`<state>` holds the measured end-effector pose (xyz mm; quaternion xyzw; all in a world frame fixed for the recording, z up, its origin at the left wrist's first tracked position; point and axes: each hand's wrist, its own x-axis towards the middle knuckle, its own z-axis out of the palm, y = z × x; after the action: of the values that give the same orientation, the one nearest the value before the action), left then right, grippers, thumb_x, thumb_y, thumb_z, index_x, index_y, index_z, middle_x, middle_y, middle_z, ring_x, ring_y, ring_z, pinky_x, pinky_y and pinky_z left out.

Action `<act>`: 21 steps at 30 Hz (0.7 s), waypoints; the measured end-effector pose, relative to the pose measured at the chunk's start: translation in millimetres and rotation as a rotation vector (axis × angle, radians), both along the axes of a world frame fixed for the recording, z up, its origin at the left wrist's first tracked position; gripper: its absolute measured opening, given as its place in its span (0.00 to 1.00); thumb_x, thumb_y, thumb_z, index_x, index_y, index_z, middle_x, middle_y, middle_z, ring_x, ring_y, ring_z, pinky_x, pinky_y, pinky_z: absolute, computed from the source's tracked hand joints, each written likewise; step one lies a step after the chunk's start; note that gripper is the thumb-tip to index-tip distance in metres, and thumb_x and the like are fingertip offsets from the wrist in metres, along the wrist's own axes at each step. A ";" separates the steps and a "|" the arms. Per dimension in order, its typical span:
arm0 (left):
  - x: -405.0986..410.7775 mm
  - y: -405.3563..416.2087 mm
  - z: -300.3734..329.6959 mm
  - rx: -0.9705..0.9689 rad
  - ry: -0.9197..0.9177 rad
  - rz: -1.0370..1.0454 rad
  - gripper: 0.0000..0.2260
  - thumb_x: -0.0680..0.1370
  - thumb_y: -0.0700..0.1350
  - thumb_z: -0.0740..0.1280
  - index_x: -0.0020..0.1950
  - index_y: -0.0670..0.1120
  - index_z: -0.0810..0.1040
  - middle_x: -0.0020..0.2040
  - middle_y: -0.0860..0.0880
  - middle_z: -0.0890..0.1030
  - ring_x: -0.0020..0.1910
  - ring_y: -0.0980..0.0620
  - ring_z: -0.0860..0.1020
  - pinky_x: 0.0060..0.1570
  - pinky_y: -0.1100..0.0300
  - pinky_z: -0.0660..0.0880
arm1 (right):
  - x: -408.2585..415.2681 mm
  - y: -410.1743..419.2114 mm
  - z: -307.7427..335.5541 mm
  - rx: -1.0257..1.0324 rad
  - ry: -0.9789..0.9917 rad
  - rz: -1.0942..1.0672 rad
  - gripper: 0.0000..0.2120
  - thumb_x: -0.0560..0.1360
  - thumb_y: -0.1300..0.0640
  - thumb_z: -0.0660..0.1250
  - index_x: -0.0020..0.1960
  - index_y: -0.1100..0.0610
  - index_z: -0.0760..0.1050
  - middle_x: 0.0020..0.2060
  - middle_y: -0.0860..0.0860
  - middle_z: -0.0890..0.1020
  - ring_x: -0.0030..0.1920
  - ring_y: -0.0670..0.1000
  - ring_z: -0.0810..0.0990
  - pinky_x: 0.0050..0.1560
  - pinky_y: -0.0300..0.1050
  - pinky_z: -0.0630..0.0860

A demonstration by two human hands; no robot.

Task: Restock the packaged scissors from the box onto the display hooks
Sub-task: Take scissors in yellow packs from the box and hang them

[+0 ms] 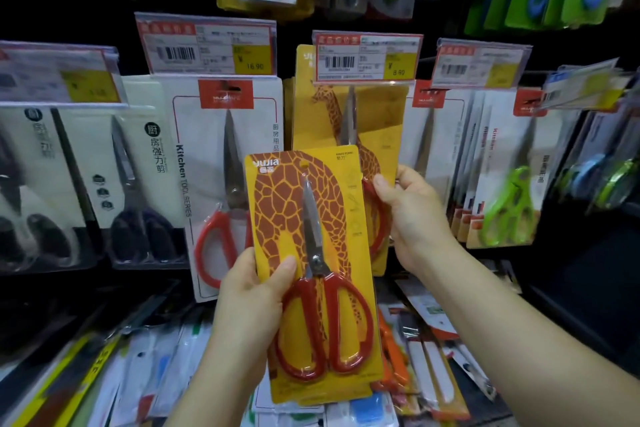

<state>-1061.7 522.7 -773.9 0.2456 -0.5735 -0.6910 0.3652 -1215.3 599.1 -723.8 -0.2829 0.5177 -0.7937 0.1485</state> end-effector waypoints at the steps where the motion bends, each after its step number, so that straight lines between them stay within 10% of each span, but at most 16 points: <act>1: 0.5 -0.3 0.2 0.003 -0.001 -0.004 0.05 0.77 0.39 0.64 0.50 0.46 0.78 0.41 0.45 0.85 0.40 0.46 0.84 0.38 0.52 0.81 | 0.3 0.2 -1.0 0.000 0.003 -0.020 0.09 0.78 0.64 0.60 0.45 0.54 0.75 0.37 0.51 0.84 0.35 0.48 0.83 0.37 0.44 0.81; 21: 7.6 -0.5 4.1 0.055 0.076 -0.057 0.04 0.78 0.38 0.64 0.49 0.45 0.77 0.33 0.50 0.84 0.31 0.53 0.83 0.27 0.61 0.78 | 2.2 -3.2 -2.4 -0.047 -0.021 -0.066 0.08 0.79 0.63 0.60 0.47 0.54 0.77 0.33 0.49 0.85 0.36 0.50 0.84 0.35 0.45 0.80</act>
<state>-1054.1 522.2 -769.7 0.2127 -0.5468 -0.7255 0.3597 -1213.1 595.9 -726.2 -0.2607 0.5066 -0.8129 0.1209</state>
